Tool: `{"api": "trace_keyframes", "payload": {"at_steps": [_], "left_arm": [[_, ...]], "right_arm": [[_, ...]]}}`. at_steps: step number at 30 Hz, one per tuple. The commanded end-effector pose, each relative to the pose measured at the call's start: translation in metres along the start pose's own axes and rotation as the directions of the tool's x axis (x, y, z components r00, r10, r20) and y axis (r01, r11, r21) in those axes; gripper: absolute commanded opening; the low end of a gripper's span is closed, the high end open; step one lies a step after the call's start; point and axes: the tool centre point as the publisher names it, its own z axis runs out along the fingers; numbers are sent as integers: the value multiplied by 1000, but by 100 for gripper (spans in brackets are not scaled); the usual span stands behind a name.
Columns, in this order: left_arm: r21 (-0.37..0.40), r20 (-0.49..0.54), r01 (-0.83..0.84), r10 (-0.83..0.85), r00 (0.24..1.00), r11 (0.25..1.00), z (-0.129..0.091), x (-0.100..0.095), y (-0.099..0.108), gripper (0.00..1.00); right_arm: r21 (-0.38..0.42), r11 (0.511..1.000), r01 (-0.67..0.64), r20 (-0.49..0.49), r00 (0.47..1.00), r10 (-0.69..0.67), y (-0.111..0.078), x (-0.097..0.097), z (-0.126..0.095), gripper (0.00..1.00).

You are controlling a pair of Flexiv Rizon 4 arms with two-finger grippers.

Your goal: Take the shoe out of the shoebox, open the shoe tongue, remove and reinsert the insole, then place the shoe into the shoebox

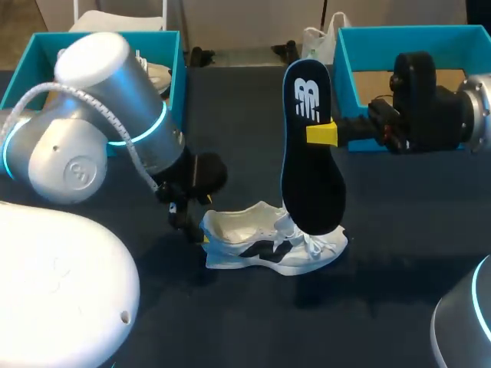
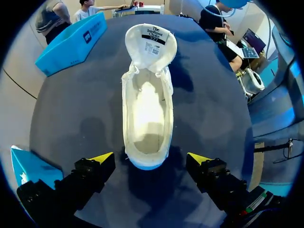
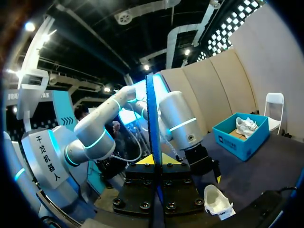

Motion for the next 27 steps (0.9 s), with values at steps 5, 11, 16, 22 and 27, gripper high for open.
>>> {"api": "trace_keyframes", "payload": {"at_steps": [5, 11, 16, 22, 27], "left_arm": [[-127, -26, -14, 11, 1000, 992, 4, -3, -9, 100], [-135, -27, -41, 38, 999, 990, 0, -1, -21, 100], [-130, -10, -58, 57, 998, 990, -8, -8, -37, 100], [-137, 3, -60, 61, 998, 989, 3, -25, -58, 100], [-114, 16, -60, 63, 998, 992, 22, -32, -67, 100]], "right_arm": [[1, 1000, 0, 3, 1000, 0, 0, 0, 2, 0], [1, 1000, 0, 3, 1000, 0, 0, 0, 2, 0], [1, 1000, 0, 3, 1000, 0, 0, 0, 2, 0], [1, 1000, 0, 3, 1000, 0, 0, 0, 2, 0], [1, 1000, 0, 3, 1000, 0, 0, 0, 2, 0]]}}
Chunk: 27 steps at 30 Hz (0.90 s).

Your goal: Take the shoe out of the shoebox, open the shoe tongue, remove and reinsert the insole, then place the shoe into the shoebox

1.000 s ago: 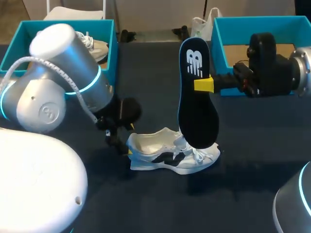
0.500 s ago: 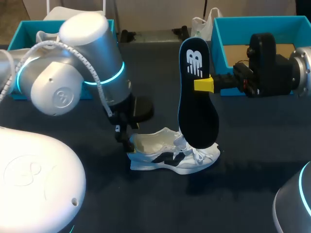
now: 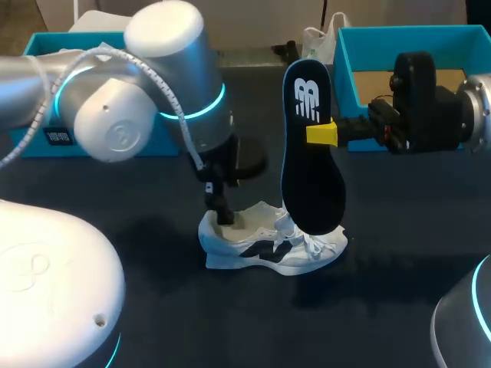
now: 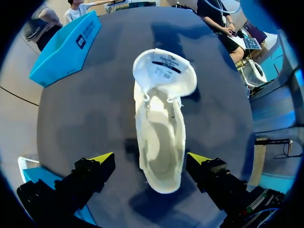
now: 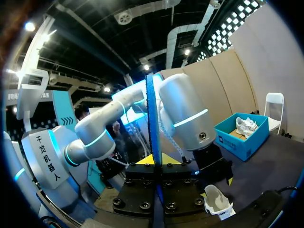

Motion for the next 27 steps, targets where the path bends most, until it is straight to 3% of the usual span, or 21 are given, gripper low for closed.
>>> {"api": "trace_keyframes", "payload": {"at_steps": [1, 5, 7, 13, 16, 19, 22, 25, 27], "left_arm": [[-23, -1, 4, -5, 1000, 1000, 29, -10, -14, 100], [-12, 8, 16, -16, 1000, 1000, 43, -13, -16, 100], [-15, 8, 19, -19, 1000, 1000, 48, -13, -17, 92], [-17, 11, 33, -33, 999, 999, 62, -11, -16, 96], [-16, 6, 37, -37, 999, 999, 67, -10, -14, 82], [-5, -1, 38, -38, 999, 999, 69, -10, -14, 78], [-1, -5, 36, -36, 999, 999, 70, -9, -16, 63], [-7, -4, 31, -31, 1000, 1000, 71, -9, -18, 62], [-10, -1, 31, -31, 1000, 999, 72, -8, -19, 47]], "right_arm": [[1, 1000, 0, 2, 1000, 0, 0, 0, 2, 0], [1, 1000, 0, 2, 1000, 0, 0, 0, 2, 0], [1, 1000, 0, 2, 1000, 0, 0, 0, 2, 0], [1, 1000, 0, 2, 1000, 0, 0, 0, 2, 0], [1, 1000, 0, 2, 1000, 0, 0, 0, 2, 0], [1, 1000, 0, 2, 1000, 0, 0, 0, 2, 0], [1, 1000, 0, 2, 1000, 0, 0, 0, 2, 0], [1, 1000, 0, 2, 1000, 0, 0, 0, 2, 0], [1, 1000, 0, 2, 1000, 0, 0, 0, 2, 0]]}}
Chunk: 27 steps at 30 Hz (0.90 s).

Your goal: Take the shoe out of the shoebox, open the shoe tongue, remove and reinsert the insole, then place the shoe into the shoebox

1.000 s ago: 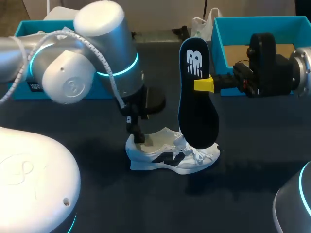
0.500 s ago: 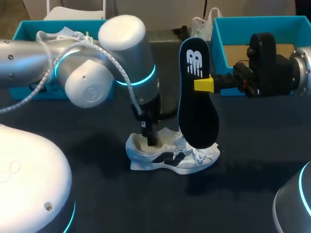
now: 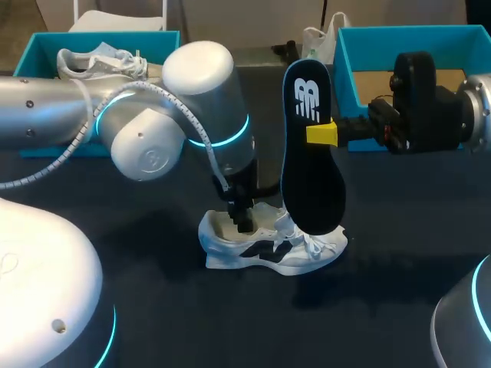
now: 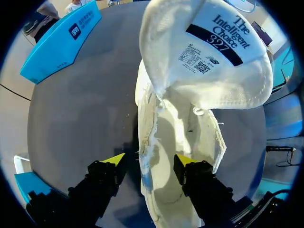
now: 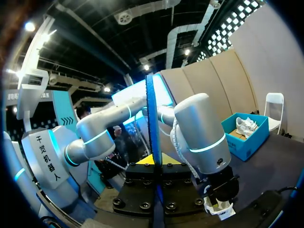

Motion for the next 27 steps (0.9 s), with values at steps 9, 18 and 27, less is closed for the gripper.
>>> {"api": "trace_keyframes", "payload": {"at_steps": [9, 18, 27], "left_arm": [[-17, 1, -3, 3, 1000, 1000, 8, 2, -4, 45], [-38, -4, -8, 8, 1000, 999, 12, 0, -5, 0], [-32, -25, -62, 61, 998, 998, 4, 3, -4, 0]], "right_arm": [[1, 1000, 0, 2, 1000, 0, 0, 0, 2, 0], [1, 1000, 0, 2, 1000, 0, 0, 0, 2, 0], [1, 1000, 0, 2, 1000, 0, 0, 0, 2, 0]]}}
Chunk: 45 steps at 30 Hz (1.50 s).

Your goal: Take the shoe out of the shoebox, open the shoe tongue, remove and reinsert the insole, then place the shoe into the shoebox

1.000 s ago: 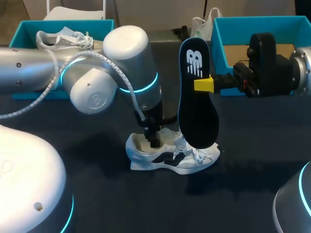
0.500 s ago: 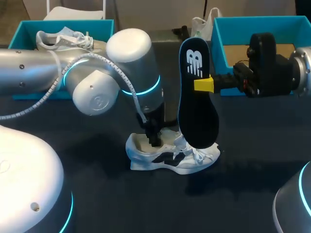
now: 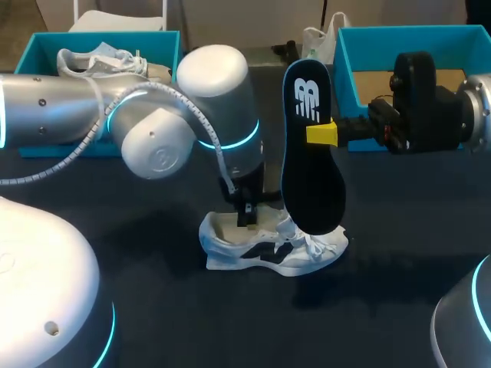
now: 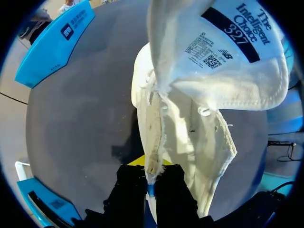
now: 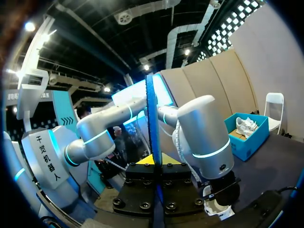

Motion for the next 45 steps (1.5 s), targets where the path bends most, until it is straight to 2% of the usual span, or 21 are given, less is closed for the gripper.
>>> {"api": "trace_keyframes", "payload": {"at_steps": [1, 7, 12, 15, 18, 19, 20, 30, 32, 36, 41, 45], "left_arm": [[4, -11, -20, 20, 1000, 1000, -6, 0, 1, 0], [32, -41, -113, 114, 993, 993, -22, -4, 3, 0], [57, -47, -304, 307, 951, 951, -43, -7, 2, 0], [70, -30, -472, 474, 880, 879, -56, -6, 0, 0], [63, -9, -641, 642, 766, 765, -68, 0, -1, 0], [27, 31, -711, 710, 704, 703, -72, 2, -2, 0], [-20, 79, -729, 728, 681, 684, -73, 1, -3, 0], [-20, 79, -729, 728, 681, 684, -73, 1, -3, 0], [-5, 68, -804, 803, 593, 594, -72, -4, -5, 0], [24, 42, -878, 877, 480, 479, -71, -11, -9, 0], [65, 34, -922, 923, 384, 381, -72, -11, -8, 0], [73, 39, -939, 940, 339, 335, -66, -10, -8, 0]], "right_arm": [[1, 1000, 0, 2, 1000, 0, 0, 0, 2, 0], [1, 1000, 0, 2, 1000, 0, 0, 0, 2, 0], [1, 1000, 0, 2, 1000, 0, 0, 0, 2, 0], [1, 1000, 0, 2, 1000, 0, 0, 0, 2, 0], [1, 1000, 0, 2, 1000, 0, 0, 0, 2, 0], [1, 1000, 0, 2, 1000, 0, 0, 0, 2, 0], [1, 1000, 0, 2, 1000, 0, 0, 0, 2, 0], [1, 1000, 0, 2, 1000, 0, 0, 0, 2, 0], [1, 1000, 0, 2, 1000, 0, 0, 0, 2, 0], [1, 1000, 0, 2, 1000, 0, 0, 0, 2, 0], [1, 1000, 0, 2, 1000, 0, 0, 0, 2, 0], [1, 1000, 0, 2, 1000, 0, 0, 0, 2, 0]]}}
